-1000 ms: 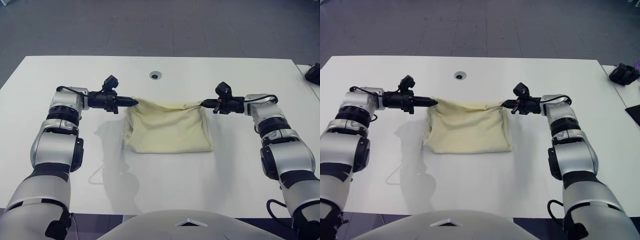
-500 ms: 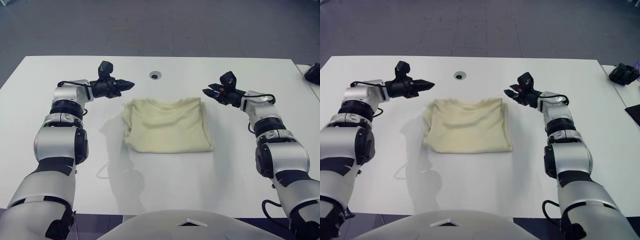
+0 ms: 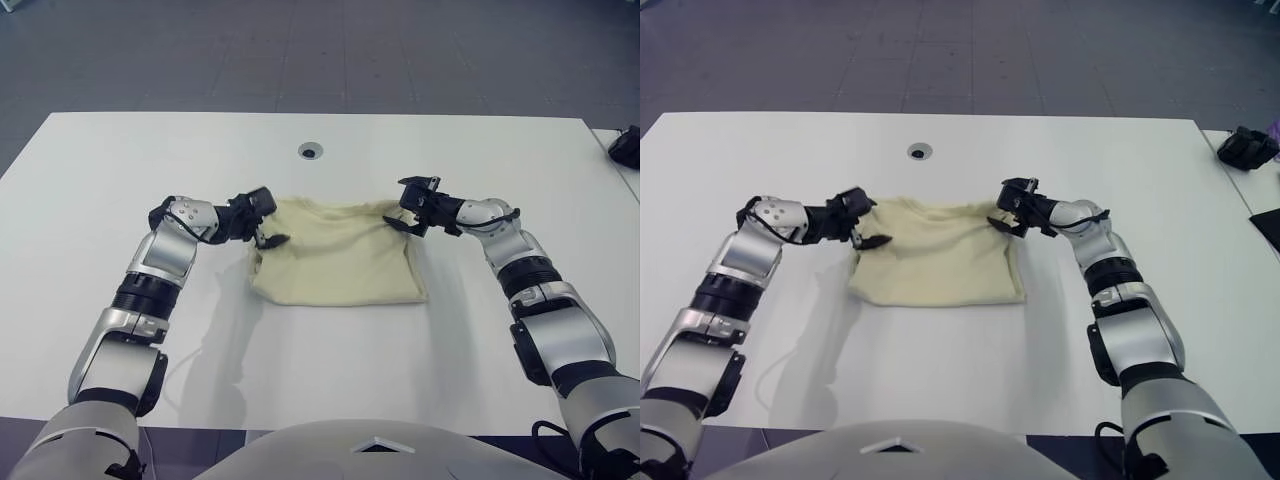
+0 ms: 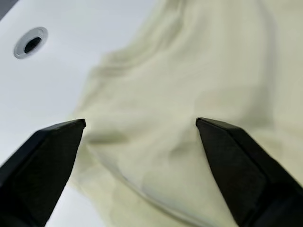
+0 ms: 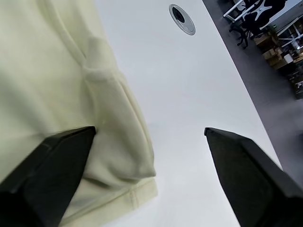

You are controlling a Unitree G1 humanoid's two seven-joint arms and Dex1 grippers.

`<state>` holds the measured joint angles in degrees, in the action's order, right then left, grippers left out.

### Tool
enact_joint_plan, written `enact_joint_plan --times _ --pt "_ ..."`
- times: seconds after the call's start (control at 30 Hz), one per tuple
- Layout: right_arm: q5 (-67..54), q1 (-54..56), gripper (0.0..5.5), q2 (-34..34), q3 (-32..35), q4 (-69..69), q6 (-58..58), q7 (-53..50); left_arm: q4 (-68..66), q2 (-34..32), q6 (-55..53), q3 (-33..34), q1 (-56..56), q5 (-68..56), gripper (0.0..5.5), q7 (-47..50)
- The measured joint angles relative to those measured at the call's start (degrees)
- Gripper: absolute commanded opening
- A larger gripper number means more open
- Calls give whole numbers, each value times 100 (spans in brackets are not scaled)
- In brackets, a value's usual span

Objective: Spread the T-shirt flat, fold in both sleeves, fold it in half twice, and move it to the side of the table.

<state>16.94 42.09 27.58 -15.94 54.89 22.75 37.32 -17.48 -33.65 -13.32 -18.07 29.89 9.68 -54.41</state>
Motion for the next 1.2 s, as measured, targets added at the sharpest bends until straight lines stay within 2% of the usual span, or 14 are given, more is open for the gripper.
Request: enact_joint_plan --times 0.1,0.23,0.3,0.57,0.67,0.73,0.83,0.93,1.03,1.2 --pt "145 28 535 123 -135 2 271 -43 346 -399 254 -334 19 451 540 -68" --pt "134 -204 538 473 -260 -549 396 383 331 -570 451 -502 135 610 540 -133" --pt "-60 -599 538 744 -281 -1372 235 896 16 -504 727 -615 354 715 540 -57" --pt "-994 -2328 538 1721 -594 -5474 -1433 2669 -2262 589 2685 -1062 1574 1131 540 783" --pt "-1475 -2904 538 1689 -1033 -7080 -2637 3184 -3364 1234 3368 -1064 2143 1184 540 1204" --pt "-1715 -2936 538 1565 -1028 -7517 -3127 3163 -3552 1344 3516 -789 2416 934 540 1219" --pt "-1850 -2653 538 1424 -487 -7515 -3567 2717 -3387 1162 3534 -250 2709 496 540 1122" --pt "-1809 -2404 538 1365 -6 -7246 -3644 2177 -2984 728 3401 53 2545 342 540 1006" --pt "-1629 -2216 538 1079 187 -6484 -3530 1563 -2252 257 3001 311 1832 138 540 797" --pt "-1244 -1463 538 509 101 -4485 -2768 981 -892 -164 2106 464 540 -90 540 362"
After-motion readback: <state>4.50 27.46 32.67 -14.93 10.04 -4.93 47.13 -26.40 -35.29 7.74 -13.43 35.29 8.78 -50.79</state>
